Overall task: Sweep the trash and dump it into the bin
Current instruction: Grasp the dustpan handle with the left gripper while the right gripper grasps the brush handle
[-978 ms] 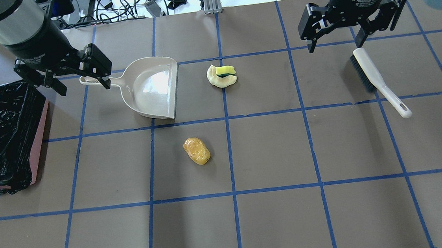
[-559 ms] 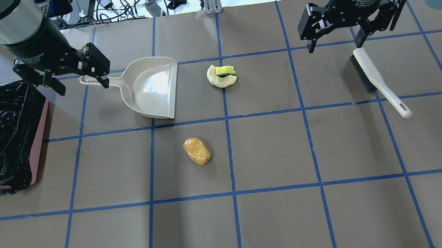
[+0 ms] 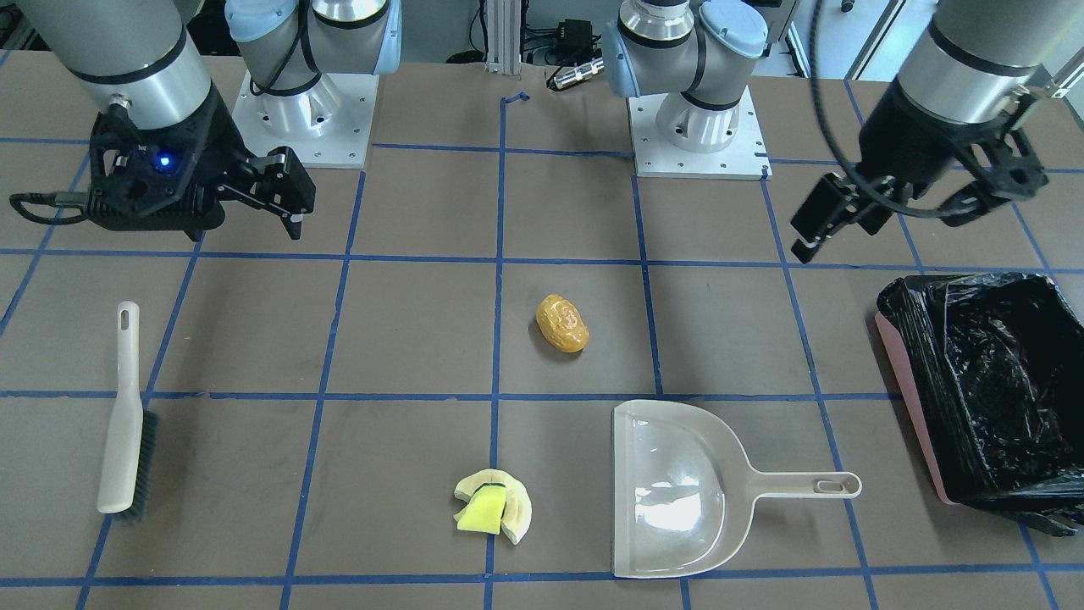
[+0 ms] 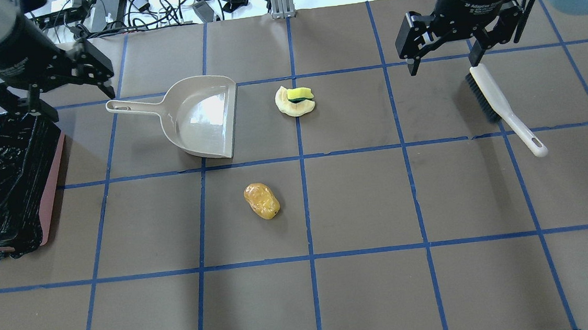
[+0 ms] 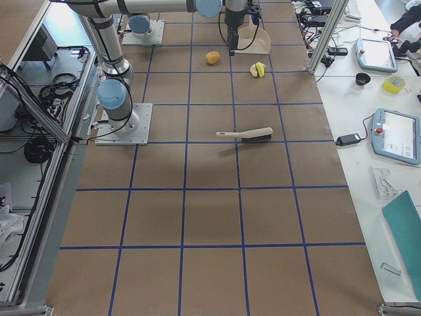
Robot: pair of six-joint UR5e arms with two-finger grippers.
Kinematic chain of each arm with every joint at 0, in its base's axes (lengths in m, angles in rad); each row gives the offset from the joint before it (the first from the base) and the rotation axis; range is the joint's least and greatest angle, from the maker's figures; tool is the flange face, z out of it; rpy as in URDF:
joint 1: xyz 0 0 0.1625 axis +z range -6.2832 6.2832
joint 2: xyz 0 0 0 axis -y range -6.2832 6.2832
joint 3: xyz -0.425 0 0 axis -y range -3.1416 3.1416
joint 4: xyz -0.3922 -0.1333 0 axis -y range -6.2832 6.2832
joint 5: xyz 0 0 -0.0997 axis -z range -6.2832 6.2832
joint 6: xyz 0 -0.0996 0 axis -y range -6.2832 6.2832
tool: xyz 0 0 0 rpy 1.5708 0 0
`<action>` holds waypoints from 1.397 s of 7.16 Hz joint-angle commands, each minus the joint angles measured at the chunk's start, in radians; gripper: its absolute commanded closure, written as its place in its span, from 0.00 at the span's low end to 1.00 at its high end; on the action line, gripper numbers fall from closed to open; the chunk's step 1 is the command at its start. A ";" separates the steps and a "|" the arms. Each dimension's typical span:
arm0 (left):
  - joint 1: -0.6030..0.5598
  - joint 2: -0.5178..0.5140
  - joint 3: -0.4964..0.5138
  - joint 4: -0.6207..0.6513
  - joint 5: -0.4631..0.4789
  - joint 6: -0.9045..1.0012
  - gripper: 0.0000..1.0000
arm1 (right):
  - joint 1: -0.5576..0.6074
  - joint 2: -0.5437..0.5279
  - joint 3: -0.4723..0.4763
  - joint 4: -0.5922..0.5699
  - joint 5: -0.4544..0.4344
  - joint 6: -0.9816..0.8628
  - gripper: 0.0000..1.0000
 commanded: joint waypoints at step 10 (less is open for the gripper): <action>0.073 -0.498 -0.068 0.653 -0.189 -0.984 0.00 | -0.435 0.215 0.274 -0.351 -0.119 -0.540 0.09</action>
